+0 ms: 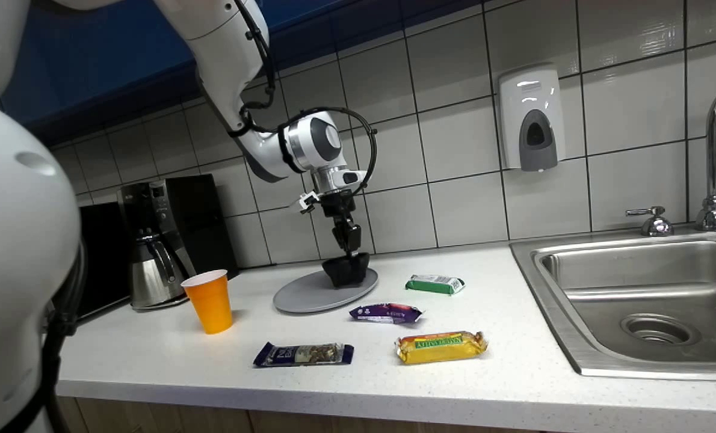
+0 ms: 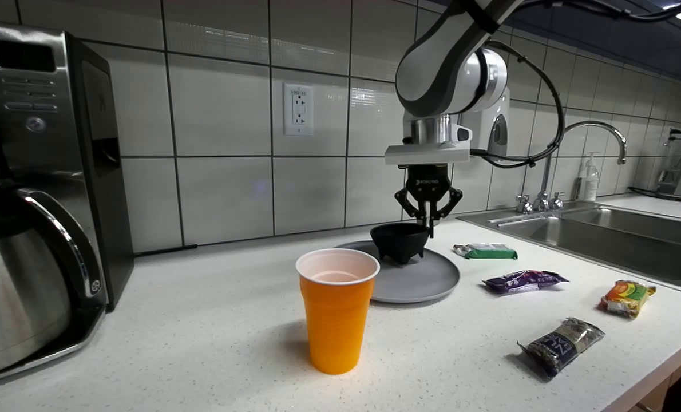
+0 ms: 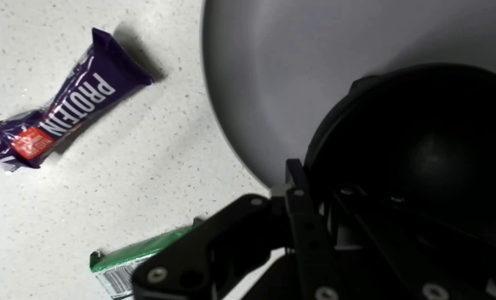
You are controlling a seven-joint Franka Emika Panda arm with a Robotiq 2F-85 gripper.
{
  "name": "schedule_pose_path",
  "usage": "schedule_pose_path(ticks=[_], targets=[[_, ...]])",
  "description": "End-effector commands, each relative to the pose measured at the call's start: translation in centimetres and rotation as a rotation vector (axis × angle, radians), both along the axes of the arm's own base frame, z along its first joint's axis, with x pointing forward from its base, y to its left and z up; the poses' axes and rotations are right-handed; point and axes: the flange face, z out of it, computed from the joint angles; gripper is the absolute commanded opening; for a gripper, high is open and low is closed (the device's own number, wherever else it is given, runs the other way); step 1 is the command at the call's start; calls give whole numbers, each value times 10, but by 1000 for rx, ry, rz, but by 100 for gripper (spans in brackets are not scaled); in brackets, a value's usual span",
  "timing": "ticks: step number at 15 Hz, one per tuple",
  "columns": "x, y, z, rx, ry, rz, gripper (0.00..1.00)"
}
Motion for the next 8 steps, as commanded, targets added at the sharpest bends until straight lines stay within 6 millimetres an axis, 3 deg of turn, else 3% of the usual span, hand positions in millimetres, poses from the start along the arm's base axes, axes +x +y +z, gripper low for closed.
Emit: schedule_pose_path(ticks=[1, 8], targets=[[-1, 1, 16, -10, -30, 7, 2], [2, -6, 41, -11, -89, -3, 2]])
